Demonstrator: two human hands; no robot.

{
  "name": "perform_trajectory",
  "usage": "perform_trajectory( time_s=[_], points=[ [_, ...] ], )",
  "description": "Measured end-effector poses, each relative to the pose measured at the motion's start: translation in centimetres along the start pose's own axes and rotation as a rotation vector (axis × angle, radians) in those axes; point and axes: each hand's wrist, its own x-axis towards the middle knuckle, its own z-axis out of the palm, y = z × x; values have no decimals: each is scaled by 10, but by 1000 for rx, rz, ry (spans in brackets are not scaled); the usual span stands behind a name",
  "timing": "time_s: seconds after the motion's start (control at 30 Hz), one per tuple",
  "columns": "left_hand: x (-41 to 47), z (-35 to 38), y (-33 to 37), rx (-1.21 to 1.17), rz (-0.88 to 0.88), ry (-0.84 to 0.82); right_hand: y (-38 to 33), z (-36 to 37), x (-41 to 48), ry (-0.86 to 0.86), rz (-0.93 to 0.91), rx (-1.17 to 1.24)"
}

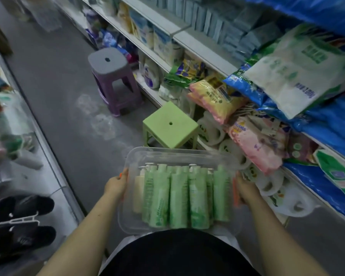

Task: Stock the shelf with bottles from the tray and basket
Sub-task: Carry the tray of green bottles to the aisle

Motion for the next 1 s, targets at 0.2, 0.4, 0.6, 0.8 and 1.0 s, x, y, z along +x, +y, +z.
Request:
perform_trajectory(
  time_s=[0.2,0.4,0.6,0.8,1.0],
  points=[
    [69,-13,33,-59,-105,-20,-82,28,62,-24,36,-111],
    [131,-38,96,-43,-103,29,-161,48,116,-84,46,-119],
    [185,-52,153,-41,-62,-1,-198,55,140,-28,30,-96],
    [256,-59,209,9,-88,-145,-225,75,149,89,154,55],
    [326,-67,285,83,127,-300,-247,118,137,123,529,562]
  ],
)
